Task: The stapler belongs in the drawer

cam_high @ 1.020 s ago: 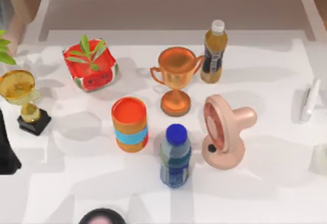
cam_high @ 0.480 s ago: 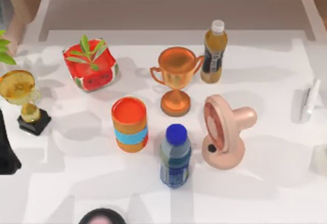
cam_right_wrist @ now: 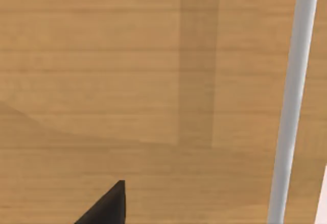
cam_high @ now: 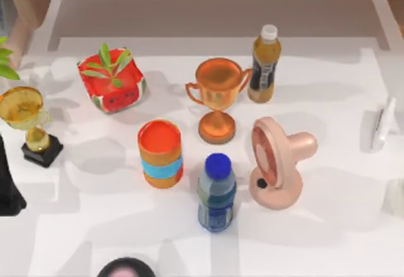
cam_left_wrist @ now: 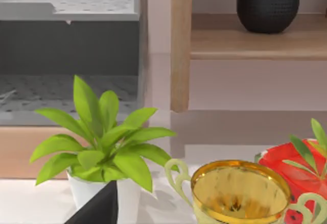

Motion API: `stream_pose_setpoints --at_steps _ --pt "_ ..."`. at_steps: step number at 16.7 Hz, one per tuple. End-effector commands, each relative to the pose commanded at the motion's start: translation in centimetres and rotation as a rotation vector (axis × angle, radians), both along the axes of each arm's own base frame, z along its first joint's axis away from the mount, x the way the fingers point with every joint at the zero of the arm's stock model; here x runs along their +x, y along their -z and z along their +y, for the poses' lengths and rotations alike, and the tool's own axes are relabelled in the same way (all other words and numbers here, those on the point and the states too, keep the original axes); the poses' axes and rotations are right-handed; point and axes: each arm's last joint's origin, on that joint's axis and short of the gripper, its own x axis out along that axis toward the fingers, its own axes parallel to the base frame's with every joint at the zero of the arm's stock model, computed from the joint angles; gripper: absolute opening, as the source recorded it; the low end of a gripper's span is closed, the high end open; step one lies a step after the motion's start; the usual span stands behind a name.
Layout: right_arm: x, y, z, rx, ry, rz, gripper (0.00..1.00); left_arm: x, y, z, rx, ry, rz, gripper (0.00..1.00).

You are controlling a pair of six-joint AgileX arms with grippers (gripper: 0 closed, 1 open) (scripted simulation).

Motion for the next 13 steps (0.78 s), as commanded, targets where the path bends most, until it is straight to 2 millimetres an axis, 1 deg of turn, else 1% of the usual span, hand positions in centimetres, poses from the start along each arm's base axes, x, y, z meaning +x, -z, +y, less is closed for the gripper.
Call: stream_pose_setpoints --at_steps 2,8,13 --pt "0.0 -0.1 0.0 -0.004 0.0 -0.004 1.0 0.0 0.0 0.0 0.0 0.0 0.0 1.0" --pt "-1.9 0.0 0.0 0.001 -0.002 0.0 1.0 0.0 0.0 0.0 0.0 0.0 0.0 1.0" --pt "-1.8 0.1 0.1 0.002 -0.005 0.002 1.0 0.0 0.0 0.0 0.0 0.0 0.0 1.0"
